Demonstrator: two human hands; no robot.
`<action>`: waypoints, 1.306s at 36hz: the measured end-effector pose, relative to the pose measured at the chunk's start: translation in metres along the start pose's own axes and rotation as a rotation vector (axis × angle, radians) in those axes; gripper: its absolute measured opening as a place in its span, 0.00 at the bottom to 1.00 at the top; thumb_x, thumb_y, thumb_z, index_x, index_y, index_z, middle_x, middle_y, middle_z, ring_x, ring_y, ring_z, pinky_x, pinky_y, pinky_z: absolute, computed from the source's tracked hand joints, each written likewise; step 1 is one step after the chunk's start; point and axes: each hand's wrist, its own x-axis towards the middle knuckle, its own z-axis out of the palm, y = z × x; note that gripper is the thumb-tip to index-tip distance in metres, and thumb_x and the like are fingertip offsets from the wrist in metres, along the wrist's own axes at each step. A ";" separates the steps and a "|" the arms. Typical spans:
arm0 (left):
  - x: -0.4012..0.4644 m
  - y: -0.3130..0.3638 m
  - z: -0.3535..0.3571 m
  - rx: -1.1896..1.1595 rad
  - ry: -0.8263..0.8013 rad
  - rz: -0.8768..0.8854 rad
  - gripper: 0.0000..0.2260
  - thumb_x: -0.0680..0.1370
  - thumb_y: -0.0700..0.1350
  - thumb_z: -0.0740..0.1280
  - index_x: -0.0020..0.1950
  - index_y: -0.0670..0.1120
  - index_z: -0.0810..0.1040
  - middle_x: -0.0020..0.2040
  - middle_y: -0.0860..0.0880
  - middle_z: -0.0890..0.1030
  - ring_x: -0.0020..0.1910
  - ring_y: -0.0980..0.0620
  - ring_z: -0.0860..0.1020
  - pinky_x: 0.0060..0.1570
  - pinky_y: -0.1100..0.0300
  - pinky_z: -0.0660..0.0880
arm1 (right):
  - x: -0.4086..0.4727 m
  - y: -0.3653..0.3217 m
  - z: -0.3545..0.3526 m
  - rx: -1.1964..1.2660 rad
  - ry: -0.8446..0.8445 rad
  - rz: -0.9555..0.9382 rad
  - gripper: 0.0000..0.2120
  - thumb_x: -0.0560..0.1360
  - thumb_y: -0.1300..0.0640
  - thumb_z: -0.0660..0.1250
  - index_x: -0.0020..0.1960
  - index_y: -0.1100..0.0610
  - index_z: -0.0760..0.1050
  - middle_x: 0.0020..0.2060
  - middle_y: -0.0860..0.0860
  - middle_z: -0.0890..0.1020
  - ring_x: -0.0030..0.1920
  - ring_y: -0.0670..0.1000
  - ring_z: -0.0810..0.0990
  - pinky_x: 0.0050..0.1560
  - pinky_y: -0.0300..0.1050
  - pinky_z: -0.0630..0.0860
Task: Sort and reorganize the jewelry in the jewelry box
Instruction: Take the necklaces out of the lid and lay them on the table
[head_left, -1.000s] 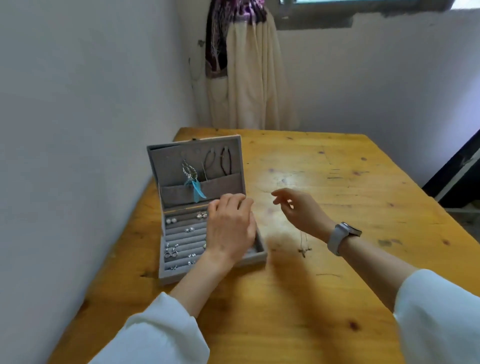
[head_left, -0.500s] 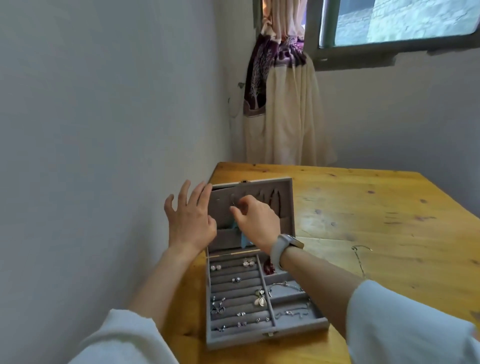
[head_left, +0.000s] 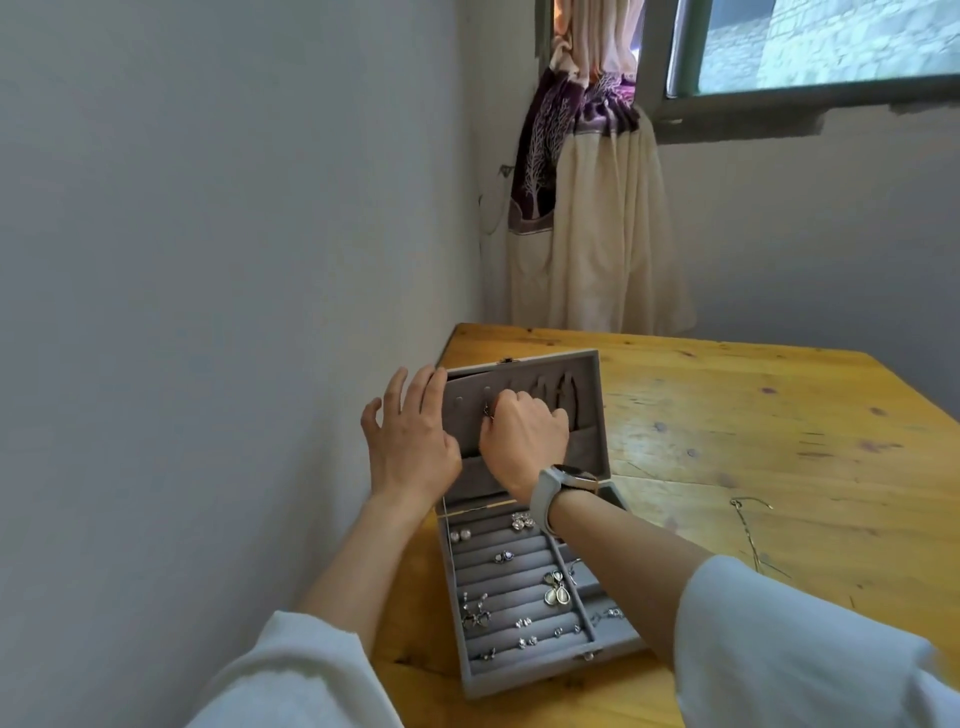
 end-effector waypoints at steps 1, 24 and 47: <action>-0.001 -0.001 0.000 -0.002 0.001 0.003 0.29 0.75 0.43 0.61 0.74 0.49 0.55 0.75 0.51 0.57 0.75 0.49 0.50 0.70 0.49 0.53 | 0.000 0.001 -0.001 0.024 -0.017 0.028 0.10 0.77 0.55 0.57 0.54 0.59 0.72 0.52 0.55 0.79 0.54 0.57 0.76 0.54 0.51 0.65; -0.015 0.019 -0.008 0.002 0.023 -0.060 0.29 0.77 0.46 0.60 0.76 0.50 0.51 0.76 0.48 0.52 0.75 0.46 0.49 0.70 0.45 0.53 | -0.020 0.072 -0.054 0.754 0.058 -0.011 0.02 0.74 0.60 0.66 0.42 0.57 0.74 0.38 0.50 0.76 0.37 0.44 0.73 0.37 0.29 0.71; -0.159 0.248 0.077 -0.465 -0.160 0.342 0.19 0.72 0.46 0.57 0.61 0.44 0.75 0.59 0.46 0.77 0.57 0.46 0.76 0.53 0.49 0.71 | -0.117 0.303 -0.114 0.469 -0.628 0.310 0.06 0.72 0.59 0.69 0.37 0.58 0.77 0.30 0.48 0.77 0.32 0.44 0.73 0.28 0.28 0.69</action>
